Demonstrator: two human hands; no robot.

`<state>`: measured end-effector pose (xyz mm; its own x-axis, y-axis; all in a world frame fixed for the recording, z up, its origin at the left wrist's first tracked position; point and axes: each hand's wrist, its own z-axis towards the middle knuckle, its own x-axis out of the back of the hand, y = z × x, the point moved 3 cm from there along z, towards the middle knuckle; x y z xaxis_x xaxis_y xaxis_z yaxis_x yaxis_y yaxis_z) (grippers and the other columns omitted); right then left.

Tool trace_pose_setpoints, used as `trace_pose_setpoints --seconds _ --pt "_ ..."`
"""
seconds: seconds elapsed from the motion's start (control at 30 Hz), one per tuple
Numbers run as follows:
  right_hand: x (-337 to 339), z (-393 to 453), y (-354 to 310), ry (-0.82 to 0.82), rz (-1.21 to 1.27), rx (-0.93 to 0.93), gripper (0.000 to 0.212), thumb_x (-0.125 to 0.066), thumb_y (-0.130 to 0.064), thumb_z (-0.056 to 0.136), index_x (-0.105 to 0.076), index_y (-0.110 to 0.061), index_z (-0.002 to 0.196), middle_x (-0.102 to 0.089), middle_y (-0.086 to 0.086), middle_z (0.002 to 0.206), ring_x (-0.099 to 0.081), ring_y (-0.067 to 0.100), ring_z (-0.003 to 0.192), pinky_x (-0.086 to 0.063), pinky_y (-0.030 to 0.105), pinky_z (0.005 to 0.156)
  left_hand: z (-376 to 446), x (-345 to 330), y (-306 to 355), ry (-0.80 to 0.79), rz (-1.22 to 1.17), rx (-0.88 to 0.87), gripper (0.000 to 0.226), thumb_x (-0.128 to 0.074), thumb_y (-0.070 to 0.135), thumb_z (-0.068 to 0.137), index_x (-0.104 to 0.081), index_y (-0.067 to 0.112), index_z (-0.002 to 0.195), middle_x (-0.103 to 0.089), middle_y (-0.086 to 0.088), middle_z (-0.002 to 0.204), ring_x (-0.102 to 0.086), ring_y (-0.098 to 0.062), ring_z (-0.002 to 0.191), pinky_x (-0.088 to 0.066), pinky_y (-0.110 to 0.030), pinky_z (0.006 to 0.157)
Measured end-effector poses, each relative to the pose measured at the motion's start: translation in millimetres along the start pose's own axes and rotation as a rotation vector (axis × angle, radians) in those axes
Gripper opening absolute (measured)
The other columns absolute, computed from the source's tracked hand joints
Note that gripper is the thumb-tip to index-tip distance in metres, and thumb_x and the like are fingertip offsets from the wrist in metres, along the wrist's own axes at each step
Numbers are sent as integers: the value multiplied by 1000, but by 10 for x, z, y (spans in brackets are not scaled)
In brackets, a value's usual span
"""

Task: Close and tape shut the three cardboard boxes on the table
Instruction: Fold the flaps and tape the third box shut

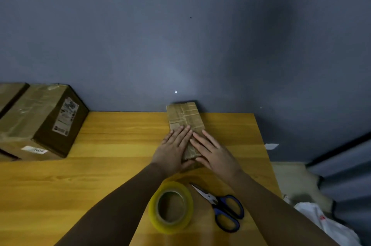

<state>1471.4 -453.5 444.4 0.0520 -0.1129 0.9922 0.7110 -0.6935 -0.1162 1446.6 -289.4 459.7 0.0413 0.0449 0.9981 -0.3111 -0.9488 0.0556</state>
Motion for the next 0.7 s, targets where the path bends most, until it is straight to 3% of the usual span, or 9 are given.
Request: trace_pose_setpoints --seconds 0.1,0.2,0.37,0.4,0.53,0.63,0.7 --pt "55 -1 5 -8 -13 -7 60 -36 -49 95 -26 -26 150 -24 -5 158 -19 21 147 -56 35 87 -12 -2 11 -9 -7 -10 95 -33 69 84 10 16 151 20 2 154 17 -17 145 15 -33 115" --pt "57 2 -19 5 -12 -15 62 -47 -46 90 -33 -26 147 -30 -5 156 -25 21 145 -57 30 80 -22 7 31 25 -52 10 100 -52 60 85 9 17 150 16 2 155 14 -18 146 16 -33 113" --pt "52 -1 -76 24 -20 -29 69 -65 -43 83 -41 -22 144 -36 -3 153 -32 23 142 -58 28 78 -27 -7 76 -5 -40 74 101 -53 57 86 16 19 149 26 7 150 26 -12 139 19 -28 111" --pt "55 -1 -92 26 -20 -38 69 -63 -44 85 -40 -21 145 -35 -3 154 -31 23 143 -58 28 78 -23 -6 76 -6 -51 79 100 -49 60 86 15 19 149 25 6 152 26 -11 139 18 -28 111" --pt "40 -23 -141 9 -32 -96 60 -26 -50 96 -26 -21 148 -28 -3 157 -24 22 145 -56 28 86 -16 18 85 -29 -56 63 94 -10 73 78 13 18 150 19 2 157 25 -12 140 18 -30 112" --pt "37 -19 -161 -23 -69 -123 61 -22 -46 95 -33 -17 147 -33 0 155 -28 24 144 -56 30 88 -26 30 104 -57 -34 82 83 -26 61 93 14 15 150 20 -1 158 24 -14 141 15 -32 115" --pt "44 -25 -164 -40 -74 -116 62 -21 -45 95 -28 -16 149 -27 1 157 -22 24 146 -52 34 96 -32 55 129 -64 -51 89 83 -31 57 95 14 15 151 19 -1 158 21 -15 144 12 -33 117"
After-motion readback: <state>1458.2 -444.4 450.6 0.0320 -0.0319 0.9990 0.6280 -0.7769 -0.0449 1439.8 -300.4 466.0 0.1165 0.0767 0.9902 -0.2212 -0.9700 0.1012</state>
